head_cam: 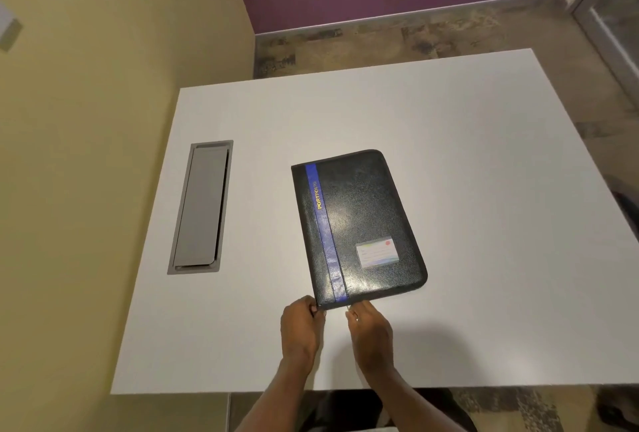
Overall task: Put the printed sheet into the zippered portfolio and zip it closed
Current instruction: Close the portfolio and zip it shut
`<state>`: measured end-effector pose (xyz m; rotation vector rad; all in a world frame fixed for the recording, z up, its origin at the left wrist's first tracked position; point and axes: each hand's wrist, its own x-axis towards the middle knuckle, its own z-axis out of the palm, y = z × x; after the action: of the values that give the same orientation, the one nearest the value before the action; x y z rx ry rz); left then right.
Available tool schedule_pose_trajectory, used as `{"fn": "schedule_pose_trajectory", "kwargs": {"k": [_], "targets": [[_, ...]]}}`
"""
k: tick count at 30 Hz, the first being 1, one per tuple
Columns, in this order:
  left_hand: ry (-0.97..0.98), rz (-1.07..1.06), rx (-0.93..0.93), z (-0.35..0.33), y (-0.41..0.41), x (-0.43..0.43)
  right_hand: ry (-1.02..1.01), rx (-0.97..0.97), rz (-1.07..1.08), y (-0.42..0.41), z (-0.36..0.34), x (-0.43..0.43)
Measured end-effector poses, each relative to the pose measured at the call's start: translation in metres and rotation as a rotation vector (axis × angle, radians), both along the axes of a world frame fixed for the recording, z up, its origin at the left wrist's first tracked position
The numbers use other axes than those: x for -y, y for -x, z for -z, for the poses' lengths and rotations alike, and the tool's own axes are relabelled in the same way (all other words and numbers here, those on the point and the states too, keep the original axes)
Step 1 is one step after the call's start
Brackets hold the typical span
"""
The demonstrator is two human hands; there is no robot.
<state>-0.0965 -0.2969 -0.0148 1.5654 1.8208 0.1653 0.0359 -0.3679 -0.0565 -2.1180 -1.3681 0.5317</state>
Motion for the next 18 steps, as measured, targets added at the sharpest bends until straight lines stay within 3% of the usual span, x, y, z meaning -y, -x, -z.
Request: {"fn": "schedule_pose_trajectory", "kwargs": {"k": [3, 7, 13, 18], "targets": [[0.013, 0.026, 0.003, 0.001, -0.004, 0.002, 0.009, -0.009, -0.097, 0.014, 0.001, -0.002], [0.003, 0.070, -0.043, -0.001, -0.008, 0.006, 0.170, -0.129, 0.101, 0.024, -0.008, -0.006], [-0.007, 0.132, -0.072, 0.001, -0.007, 0.003, 0.251, -0.023, 0.158, 0.003, -0.021, -0.005], [-0.026, 0.156, -0.082, 0.001, -0.006, 0.003, 0.090, 0.228, 0.209, -0.030, -0.013, 0.005]]}}
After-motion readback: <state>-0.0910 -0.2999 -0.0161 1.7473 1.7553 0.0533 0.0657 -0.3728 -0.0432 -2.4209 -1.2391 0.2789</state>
